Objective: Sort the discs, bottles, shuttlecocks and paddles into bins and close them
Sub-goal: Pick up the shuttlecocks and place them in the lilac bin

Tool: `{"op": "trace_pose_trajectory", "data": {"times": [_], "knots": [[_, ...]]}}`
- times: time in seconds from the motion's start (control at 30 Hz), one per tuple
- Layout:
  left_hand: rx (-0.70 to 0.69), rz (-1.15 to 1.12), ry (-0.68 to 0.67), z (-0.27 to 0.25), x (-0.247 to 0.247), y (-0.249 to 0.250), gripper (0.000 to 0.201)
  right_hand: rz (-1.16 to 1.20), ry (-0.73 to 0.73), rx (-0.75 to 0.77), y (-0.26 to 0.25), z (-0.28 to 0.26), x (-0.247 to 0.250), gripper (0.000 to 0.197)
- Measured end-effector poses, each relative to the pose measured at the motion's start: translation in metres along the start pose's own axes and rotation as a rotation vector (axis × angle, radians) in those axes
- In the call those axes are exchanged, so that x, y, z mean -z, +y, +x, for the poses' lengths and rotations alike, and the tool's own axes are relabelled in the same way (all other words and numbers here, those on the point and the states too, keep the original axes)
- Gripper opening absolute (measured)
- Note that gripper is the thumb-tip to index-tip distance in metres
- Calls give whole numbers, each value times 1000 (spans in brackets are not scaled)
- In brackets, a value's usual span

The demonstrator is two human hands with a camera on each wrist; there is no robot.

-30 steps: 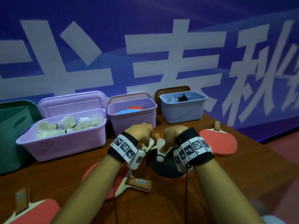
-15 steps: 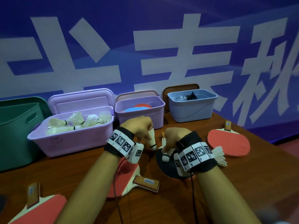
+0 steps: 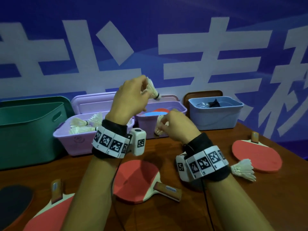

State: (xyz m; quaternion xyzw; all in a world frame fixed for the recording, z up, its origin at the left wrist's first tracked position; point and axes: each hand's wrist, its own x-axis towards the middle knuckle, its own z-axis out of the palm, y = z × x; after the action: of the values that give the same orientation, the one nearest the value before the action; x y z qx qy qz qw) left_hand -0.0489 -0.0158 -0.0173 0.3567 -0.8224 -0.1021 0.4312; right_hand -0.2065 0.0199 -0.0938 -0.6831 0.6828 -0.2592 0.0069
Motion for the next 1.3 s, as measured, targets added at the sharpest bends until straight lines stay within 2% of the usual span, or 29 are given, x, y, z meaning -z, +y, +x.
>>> {"op": "trace_pose_trajectory", "data": {"times": [0.1, 0.27, 0.37, 0.5, 0.7, 0.8, 0.87, 0.97, 1.17, 1.3], "knots": [[26, -73, 96, -2, 29, -4, 20, 58, 57, 67, -30, 22, -5, 22], [134, 39, 202, -1, 83, -42, 31, 198, 125, 95, -87, 53, -30, 28], [202, 62, 212, 2, 101, -79, 17, 279, 124, 43, -117, 71, -48, 44], [333, 106, 248, 7, 105, -145, 10, 381, 137, -16, -141, 90, -64, 47], [496, 92, 237, 5, 87, -240, 14, 352, 141, 9, -146, 125, -89, 49], [554, 99, 223, 3, 86, -263, 19, 266, 120, 78, -143, 129, -93, 45], [610, 86, 227, 0, 90, -271, 24, 234, 112, 84, -140, 134, -97, 39], [677, 83, 219, -1, 96, -277, 22, 255, 116, 56, -136, 146, -108, 45], [717, 101, 141, -2, 93, -297, 20, 317, 118, 78, -135, 148, -119, 53], [749, 18, 76, -3, 80, -300, 12, 306, 154, 79, -129, 153, -130, 48]]}}
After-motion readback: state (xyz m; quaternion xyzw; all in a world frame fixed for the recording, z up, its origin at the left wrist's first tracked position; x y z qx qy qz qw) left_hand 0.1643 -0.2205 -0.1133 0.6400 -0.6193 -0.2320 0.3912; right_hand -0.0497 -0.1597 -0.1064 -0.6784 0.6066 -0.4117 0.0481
